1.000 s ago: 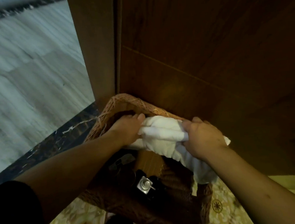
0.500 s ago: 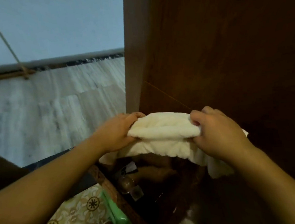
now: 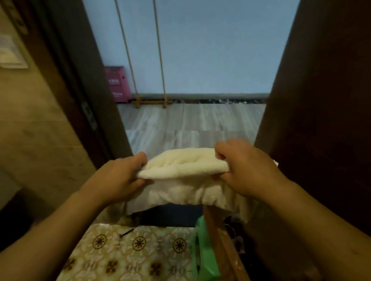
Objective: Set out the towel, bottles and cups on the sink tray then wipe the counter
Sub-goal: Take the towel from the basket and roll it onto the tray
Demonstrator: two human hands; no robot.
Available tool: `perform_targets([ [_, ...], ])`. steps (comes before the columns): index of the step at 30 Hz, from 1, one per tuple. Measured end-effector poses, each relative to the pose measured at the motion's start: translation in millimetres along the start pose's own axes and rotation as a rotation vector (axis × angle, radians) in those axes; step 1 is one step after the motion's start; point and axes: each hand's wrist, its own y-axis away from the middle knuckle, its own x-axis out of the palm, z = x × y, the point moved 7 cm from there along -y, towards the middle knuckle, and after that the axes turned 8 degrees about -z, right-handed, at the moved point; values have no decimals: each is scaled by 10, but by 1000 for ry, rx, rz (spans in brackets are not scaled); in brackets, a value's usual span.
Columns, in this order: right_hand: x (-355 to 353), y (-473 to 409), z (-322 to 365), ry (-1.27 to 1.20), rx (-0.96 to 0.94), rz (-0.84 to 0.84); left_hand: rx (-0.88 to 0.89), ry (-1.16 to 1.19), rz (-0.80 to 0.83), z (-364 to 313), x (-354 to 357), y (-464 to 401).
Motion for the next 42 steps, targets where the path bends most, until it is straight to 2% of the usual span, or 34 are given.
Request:
perform_targets([
  [6,492,-459,1490,-129,-254,114,-285,-116,-88,1099,-585,1308],
  [13,1201,-738,3602,-168,-531,186,-568,-152,-163,2330,-1298,3050],
  [19,1781,-899,5370,-252,-642,269,-755,-227,-235,3360,-1931,4380],
  [23,2092,-970,6266,-274,-719,262,-830,-263,-270,3904,-2325,4961],
  [30,2556,-1247,7157,-295,-789,293,-898,-402,-279,4670,-2769,5328],
  [42,3709,-2703,7963,-399,-850,382,-996,-500,-223,6263,-2953,4758],
])
